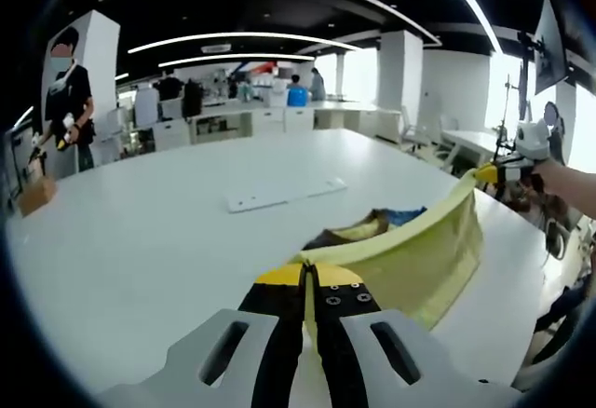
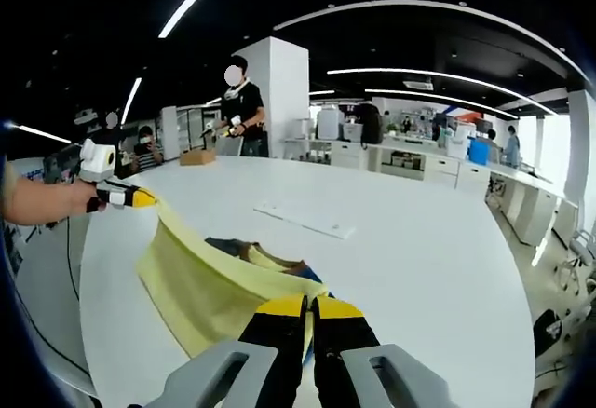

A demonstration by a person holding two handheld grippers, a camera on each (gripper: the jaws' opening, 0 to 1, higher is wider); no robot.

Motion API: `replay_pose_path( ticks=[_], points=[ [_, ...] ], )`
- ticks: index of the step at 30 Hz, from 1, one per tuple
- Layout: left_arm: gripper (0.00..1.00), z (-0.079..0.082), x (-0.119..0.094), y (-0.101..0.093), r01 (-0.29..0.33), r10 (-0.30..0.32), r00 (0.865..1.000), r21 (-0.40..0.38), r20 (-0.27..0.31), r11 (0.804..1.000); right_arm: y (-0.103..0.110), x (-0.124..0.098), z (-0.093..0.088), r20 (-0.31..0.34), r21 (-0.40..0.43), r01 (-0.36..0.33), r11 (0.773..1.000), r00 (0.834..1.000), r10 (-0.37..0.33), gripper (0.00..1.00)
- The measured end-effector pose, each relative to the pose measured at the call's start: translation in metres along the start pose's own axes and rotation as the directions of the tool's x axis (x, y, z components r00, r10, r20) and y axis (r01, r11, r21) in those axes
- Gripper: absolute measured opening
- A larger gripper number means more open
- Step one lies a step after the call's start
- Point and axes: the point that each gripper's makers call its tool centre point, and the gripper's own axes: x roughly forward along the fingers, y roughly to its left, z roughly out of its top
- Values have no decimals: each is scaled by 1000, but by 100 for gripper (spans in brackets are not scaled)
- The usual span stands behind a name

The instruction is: Fold the garment on the visible template until the final outline fits inside the template.

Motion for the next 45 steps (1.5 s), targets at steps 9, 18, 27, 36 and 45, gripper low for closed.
replay_pose_path(
  ticks=[9, 18, 27, 36, 45],
  points=[
    [0, 7, 15, 6, -16, 16, 1000, -13, 7, 1000, -10, 15, 1, -2, 18, 24, 1000, 1000, -24, 0],
    [0, 6, 32, 16, -32, 32, 999, -32, 1, 999, -18, 30, 0, -8, 25, 46, 999, 999, -46, 0],
    [0, -1, 48, 25, -50, 50, 999, -46, -17, 998, -25, 47, -2, -25, 30, 58, 998, 998, -57, 0],
    [0, -7, 62, 33, -69, 67, 997, -68, -33, 995, -33, 64, -3, -26, 58, 67, 996, 997, -66, 0],
    [0, -10, 77, 33, -68, 66, 997, -50, -49, 996, -42, 72, -17, -62, 64, 83, 994, 995, -79, 0]
  ],
)
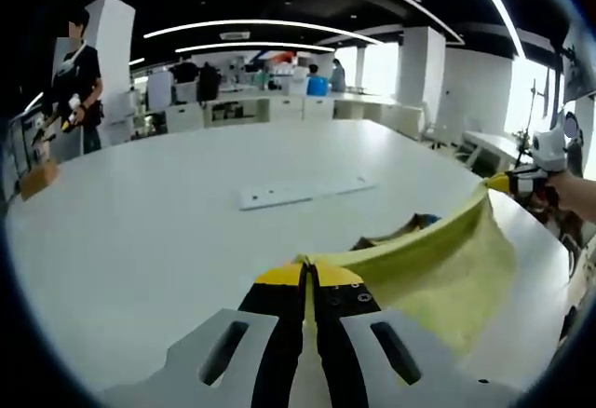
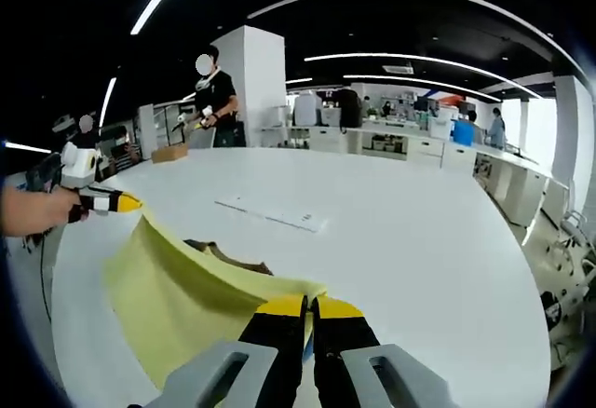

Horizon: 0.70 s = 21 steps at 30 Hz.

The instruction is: Fold the garment on the visible template until the final outline fits inside the template.

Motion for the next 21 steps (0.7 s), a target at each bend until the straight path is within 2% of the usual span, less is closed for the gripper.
replay_pose_path(
  ticks=[17, 21],
  points=[
    [0, -14, 19, 2, -11, 13, 999, 40, -47, 999, -7, 20, -26, -80, -27, 15, 1000, 997, -17, 0],
    [0, -23, 23, 3, -14, 17, 997, 42, -70, 999, -8, 24, -34, -105, -38, 11, 999, 994, -15, 0]
  ],
)
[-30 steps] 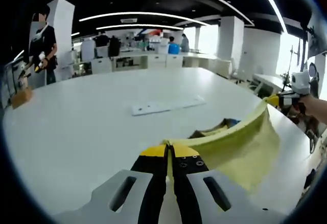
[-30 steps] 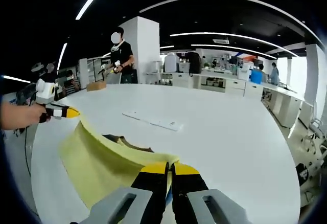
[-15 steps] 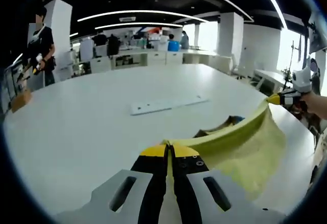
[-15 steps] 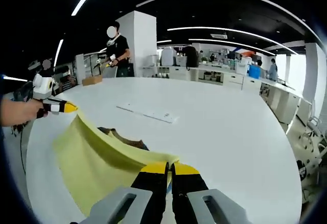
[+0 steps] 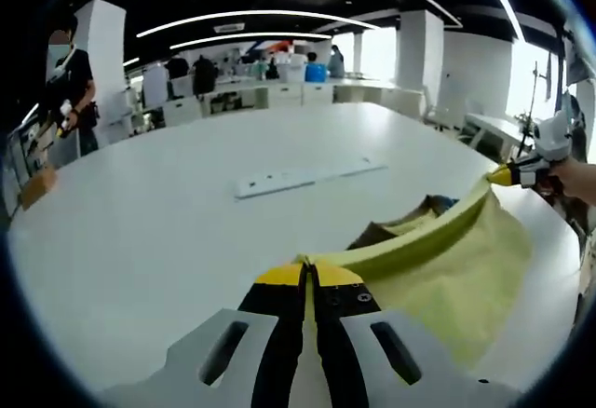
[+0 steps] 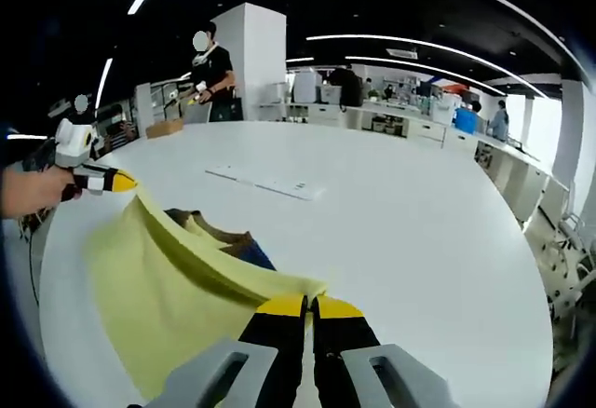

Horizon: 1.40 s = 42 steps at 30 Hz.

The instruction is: Fold the garment on the visible template until the final outline fits inside the template.

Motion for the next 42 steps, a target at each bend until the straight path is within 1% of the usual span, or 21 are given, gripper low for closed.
replay_pose_path(
  ticks=[6, 8, 10, 12, 19, 21, 24, 28, 29, 31, 32, 35, 38, 42],
  points=[
    [0, -6, 5, 1, -7, 6, 1000, -1, -19, 1000, 1, 5, -6, -20, -13, 1, 1000, 1000, -1, 0],
    [0, -6, 6, 1, -8, 8, 1000, -10, -23, 1000, 1, 6, -8, -28, -13, -3, 1000, 1000, 3, 0],
    [0, -7, 6, 0, -5, 4, 1000, -38, -26, 999, 1, 6, -9, -31, -20, -1, 1000, 1000, 1, 0],
    [0, -6, 6, 0, -5, 4, 1000, -38, -24, 999, 1, 6, -8, -30, -24, 3, 1000, 1000, -4, 0],
    [0, -7, 3, 9, -28, 27, 999, -39, -25, 999, -3, 4, -4, -14, -28, 11, 1000, 1000, -11, 9],
    [3, -8, 1, 11, -34, 33, 999, -41, -26, 999, -3, 3, -4, -14, -34, 9, 999, 1000, -10, 9],
    [6, -7, -1, 10, -30, 29, 999, -34, -17, 999, 0, 3, -5, -20, -63, 3, 998, 1000, -4, 10],
    [4, -8, -3, 0, 4, -4, 1000, -23, -7, 1000, 6, 5, -5, -22, -78, -17, 997, 1000, 16, 9],
    [4, -9, -3, -1, 5, -5, 1000, -14, -8, 1000, 8, 5, -5, -22, -92, -18, 996, 1000, 16, 10],
    [6, -11, -1, -5, 16, -16, 1000, 22, -12, 1000, 12, 6, -7, -33, -150, -27, 988, 999, 22, 12],
    [7, -13, -1, -5, 16, -15, 1000, 39, -20, 999, 14, 6, -8, -39, -162, -32, 986, 999, 26, 13],
    [9, -16, 1, -9, 24, -23, 999, 49, -28, 999, 17, 7, -8, -38, -195, -39, 980, 999, 32, 13],
    [8, -19, 4, -13, 33, -30, 999, 73, -42, 997, 19, 8, -8, -42, -208, -47, 977, 998, 40, 12],
    [5, -24, 6, -16, 33, -29, 998, 76, -56, 997, 20, 9, -9, -43, -202, -50, 978, 998, 42, 12]
  ],
)
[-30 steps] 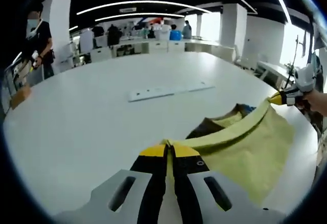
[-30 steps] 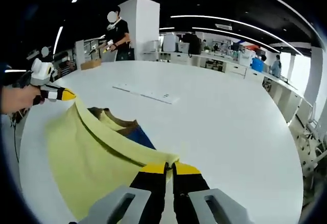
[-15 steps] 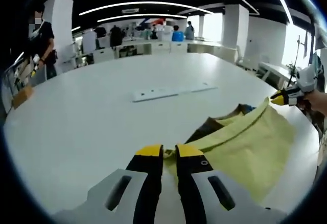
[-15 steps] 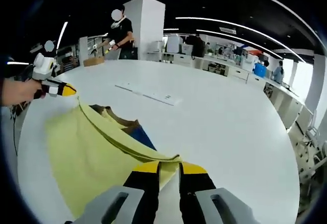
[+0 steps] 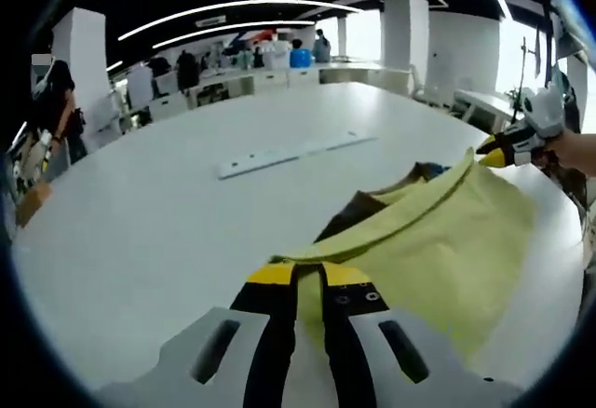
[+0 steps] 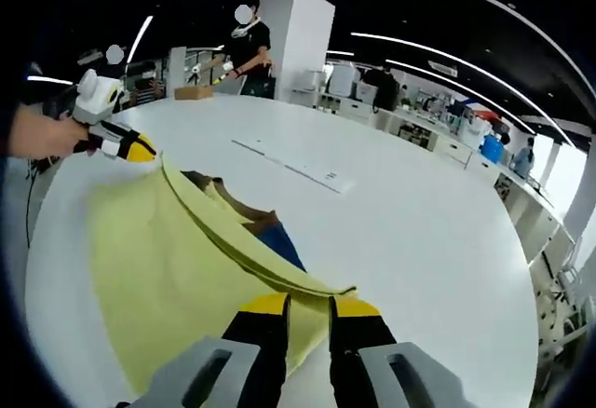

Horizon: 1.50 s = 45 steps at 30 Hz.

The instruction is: Fold the garment on the visible template until the final outline fits inside the template.

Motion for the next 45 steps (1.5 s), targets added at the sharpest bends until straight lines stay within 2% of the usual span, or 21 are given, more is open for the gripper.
replay_pose_path(
  ticks=[2, 3, 6, 9, 14, 22, 29, 45],
  points=[
    [4, -1, 2, 1, -6, 6, 1000, 3, -3, 1000, 0, 0, 1, 5, 3, 0, 1000, 1000, 0, 12],
    [5, -5, 4, 0, -1, 1, 1000, -6, -22, 1000, 2, 1, -1, 1, 11, -11, 1000, 1000, 11, 12],
    [6, -8, 5, -2, 6, -7, 1000, -37, -25, 999, 4, 3, -2, -3, 18, -19, 1000, 1000, 19, 12],
    [8, -6, 7, -4, 11, -12, 1000, -94, -13, 996, 6, 6, -1, 6, 69, -29, 997, 1000, 29, 11],
    [7, -4, 12, -6, 14, -16, 1000, -132, -12, 991, 6, 12, -2, -3, 122, -27, 992, 1000, 28, 11],
    [1, -4, 21, -7, 24, -24, 1000, -230, -1, 973, 4, 18, 2, 22, 239, -36, 970, 999, 32, 1],
    [0, -3, 27, -7, 14, -14, 1000, -221, -2, 975, 4, 25, 4, 19, 220, -25, 975, 1000, 22, 0],
    [0, 9, 41, 16, -25, 26, 1000, -215, 4, 976, -9, 43, 17, 23, 212, -6, 977, 1000, 1, 2]
  ],
)
